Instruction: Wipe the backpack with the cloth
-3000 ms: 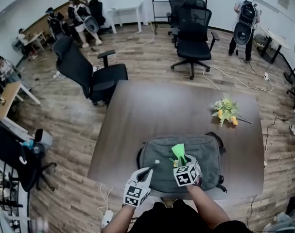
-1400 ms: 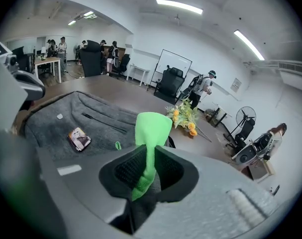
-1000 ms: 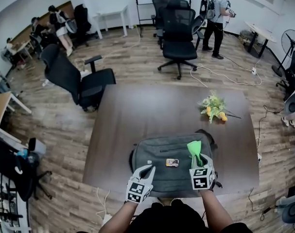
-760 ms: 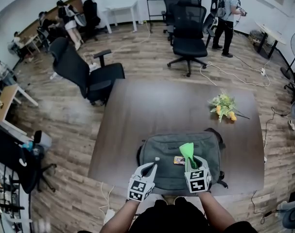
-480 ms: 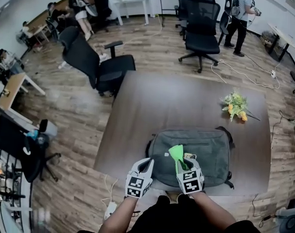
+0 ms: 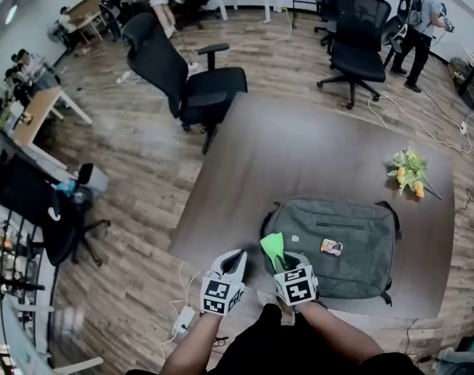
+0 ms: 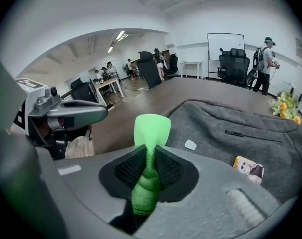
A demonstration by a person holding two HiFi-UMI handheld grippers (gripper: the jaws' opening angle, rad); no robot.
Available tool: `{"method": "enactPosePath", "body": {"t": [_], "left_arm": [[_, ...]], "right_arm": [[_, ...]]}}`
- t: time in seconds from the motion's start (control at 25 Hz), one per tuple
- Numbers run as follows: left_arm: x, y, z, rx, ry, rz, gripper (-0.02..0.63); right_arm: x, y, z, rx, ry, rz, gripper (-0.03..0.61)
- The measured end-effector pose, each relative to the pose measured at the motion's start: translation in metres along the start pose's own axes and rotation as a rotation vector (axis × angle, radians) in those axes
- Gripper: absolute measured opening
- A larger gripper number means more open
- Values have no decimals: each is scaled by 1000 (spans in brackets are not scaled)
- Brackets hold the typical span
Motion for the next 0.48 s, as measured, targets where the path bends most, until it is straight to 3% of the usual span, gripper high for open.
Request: {"method": "enactPosePath", "body": {"t": [0.48], "left_arm": [[8, -10, 2, -18, -18, 99, 18]], "right_arm": [[12, 12, 14, -66, 44, 124, 57]]}}
Point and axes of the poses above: the fingertips, and each gripper's own axes: y backward along the fingers, x to its right, z out of its underside, the point moved 7 cm from there along y, backward along the fingers
